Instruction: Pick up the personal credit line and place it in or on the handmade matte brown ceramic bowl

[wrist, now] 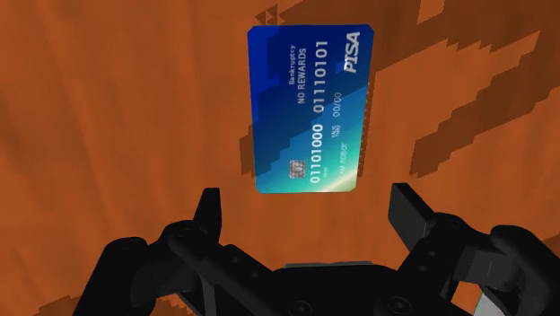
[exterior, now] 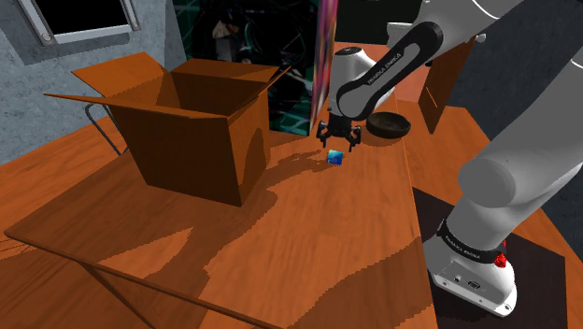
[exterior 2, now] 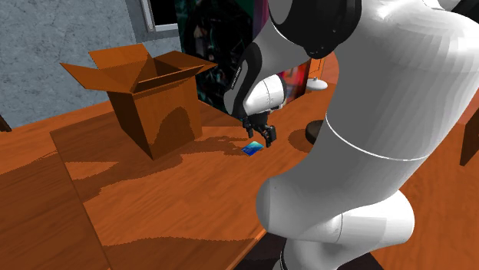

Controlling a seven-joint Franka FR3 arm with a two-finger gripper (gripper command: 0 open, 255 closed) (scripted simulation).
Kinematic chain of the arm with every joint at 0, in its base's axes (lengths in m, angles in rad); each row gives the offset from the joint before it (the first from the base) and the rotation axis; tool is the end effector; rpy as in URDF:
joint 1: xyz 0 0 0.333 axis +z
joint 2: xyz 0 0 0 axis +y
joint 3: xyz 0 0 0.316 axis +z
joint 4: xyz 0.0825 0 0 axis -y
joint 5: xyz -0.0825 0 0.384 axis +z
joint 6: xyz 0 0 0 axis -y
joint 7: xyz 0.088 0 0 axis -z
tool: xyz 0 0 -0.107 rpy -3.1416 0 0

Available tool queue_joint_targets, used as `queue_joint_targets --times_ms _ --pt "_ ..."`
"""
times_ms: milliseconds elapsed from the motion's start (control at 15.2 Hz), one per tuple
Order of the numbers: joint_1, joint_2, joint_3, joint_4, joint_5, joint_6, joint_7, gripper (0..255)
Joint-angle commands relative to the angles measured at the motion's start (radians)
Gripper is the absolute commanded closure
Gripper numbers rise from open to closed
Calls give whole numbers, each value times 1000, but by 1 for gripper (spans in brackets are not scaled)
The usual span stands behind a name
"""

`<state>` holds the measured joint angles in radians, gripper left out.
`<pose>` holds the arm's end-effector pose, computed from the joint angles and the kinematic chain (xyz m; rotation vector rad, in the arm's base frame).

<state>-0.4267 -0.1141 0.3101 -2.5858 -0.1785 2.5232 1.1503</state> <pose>0.4392 -0.0516 0.3017 2.5682 -1.6185 0.1635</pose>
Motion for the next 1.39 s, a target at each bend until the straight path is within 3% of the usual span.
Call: queue_joint_targets --times_ms 0,264,330,924,1320 --pt "-1 4 1 0 -3 4 3 0" --pt "-1 4 1 0 -3 4 3 0" --pt "-1 4 1 0 -3 4 3 255" --pt "-1 4 1 0 -3 4 3 255" --pt "13 -68 -7 23 48 -84 -43 255"
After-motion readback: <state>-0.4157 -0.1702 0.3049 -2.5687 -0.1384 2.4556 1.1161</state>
